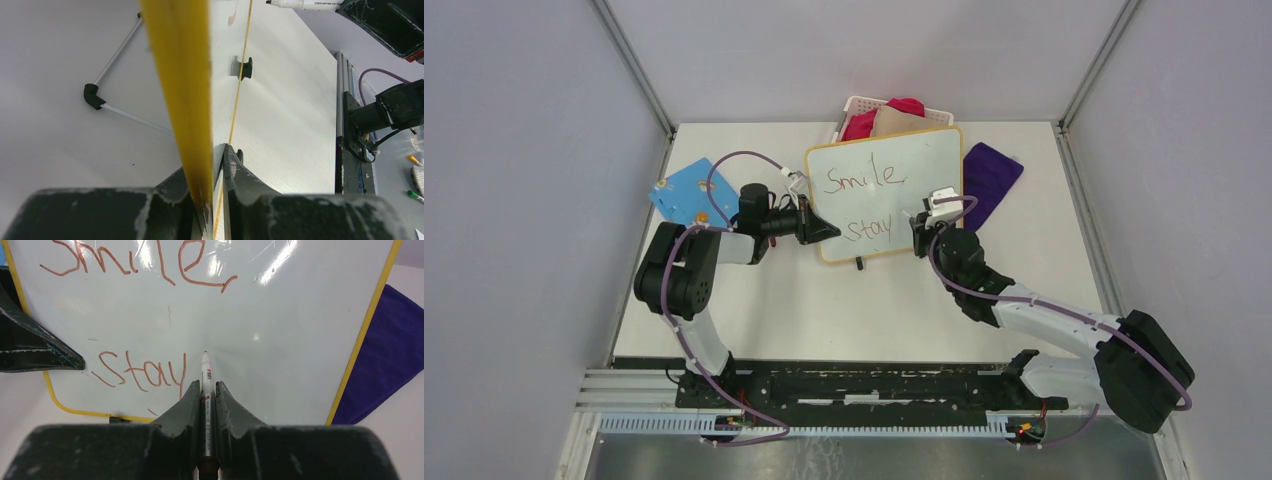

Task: Write a sentence on the whiteboard

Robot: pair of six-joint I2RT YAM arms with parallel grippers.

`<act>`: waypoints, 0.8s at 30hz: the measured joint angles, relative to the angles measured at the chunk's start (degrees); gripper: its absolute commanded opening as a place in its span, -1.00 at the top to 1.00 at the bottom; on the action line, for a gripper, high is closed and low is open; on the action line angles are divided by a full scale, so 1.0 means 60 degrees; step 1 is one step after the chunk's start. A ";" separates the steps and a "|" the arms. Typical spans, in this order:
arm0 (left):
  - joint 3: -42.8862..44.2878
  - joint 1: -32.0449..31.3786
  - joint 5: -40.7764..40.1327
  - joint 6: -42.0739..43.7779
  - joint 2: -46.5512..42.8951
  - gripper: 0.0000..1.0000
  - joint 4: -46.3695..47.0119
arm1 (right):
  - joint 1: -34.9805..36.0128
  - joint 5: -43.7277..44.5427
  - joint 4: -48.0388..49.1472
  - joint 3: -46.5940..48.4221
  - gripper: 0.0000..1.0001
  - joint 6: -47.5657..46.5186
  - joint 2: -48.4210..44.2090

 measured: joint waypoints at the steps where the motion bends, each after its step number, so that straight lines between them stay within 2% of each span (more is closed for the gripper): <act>1: 0.0000 0.0000 0.0000 0.0000 0.0000 0.96 0.0000 | 0.0000 0.0004 0.0000 0.0055 1.00 0.0011 0.0018; 24: 0.0000 -0.0004 -0.0007 0.0000 0.0000 0.97 -0.0004 | -0.0310 0.0215 -0.0197 0.0922 1.00 0.0321 0.0907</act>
